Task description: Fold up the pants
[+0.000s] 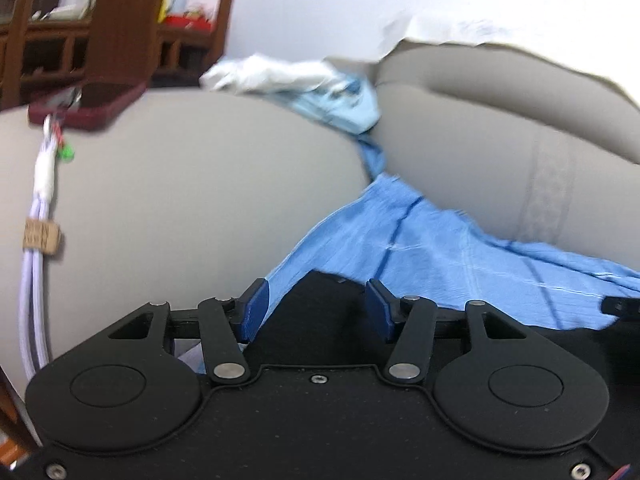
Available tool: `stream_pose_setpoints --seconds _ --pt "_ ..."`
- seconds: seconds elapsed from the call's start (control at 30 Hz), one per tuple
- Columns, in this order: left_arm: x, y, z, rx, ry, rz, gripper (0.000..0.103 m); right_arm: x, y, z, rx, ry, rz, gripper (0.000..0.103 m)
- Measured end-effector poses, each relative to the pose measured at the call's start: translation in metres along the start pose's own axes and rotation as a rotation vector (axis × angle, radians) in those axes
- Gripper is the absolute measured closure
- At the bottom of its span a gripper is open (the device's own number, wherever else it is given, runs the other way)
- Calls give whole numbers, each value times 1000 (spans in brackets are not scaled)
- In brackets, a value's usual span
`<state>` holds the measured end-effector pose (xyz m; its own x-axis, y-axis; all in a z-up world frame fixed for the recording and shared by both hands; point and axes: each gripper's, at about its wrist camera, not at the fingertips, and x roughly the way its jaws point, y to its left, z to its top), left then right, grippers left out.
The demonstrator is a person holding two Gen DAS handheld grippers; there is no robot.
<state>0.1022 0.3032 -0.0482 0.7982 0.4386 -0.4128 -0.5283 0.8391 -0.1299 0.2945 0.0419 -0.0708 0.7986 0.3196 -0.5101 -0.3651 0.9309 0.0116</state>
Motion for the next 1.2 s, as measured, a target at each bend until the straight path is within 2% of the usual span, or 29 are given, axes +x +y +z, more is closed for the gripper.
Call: stream_pose_setpoints --seconds 0.17,0.3,0.33,0.43,0.53,0.6,0.67,0.77,0.9,1.03,1.2 --pt "-18 -2 -5 19 0 -88 52 -31 19 -12 -70 -59 81 13" --pt "-19 -13 -16 69 42 -111 59 -49 38 -28 -115 -67 187 13" --pt "-15 -15 -19 85 53 -90 63 -51 45 -33 -137 -65 215 13" --pt "7 -20 -27 130 108 8 67 -50 64 -41 -193 -48 249 13" --pt "21 -19 -31 166 88 96 64 -41 74 -45 -189 -21 251 13" --pt "26 -13 -29 132 107 120 62 -33 73 -44 -171 -13 243 13" --pt "29 -7 -26 77 127 113 60 -28 68 -41 -155 -13 230 13" --pt "29 -6 -25 63 132 123 60 -29 48 -37 -93 -24 197 13" --pt "18 -12 -23 57 114 124 62 -50 -8 -38 48 -52 138 13" --pt "-1 -24 -18 38 69 52 62 -97 -84 -61 182 -112 -7 13" --pt "-18 -64 -19 99 26 -80 62 -169 -186 -117 419 -150 -249 13"
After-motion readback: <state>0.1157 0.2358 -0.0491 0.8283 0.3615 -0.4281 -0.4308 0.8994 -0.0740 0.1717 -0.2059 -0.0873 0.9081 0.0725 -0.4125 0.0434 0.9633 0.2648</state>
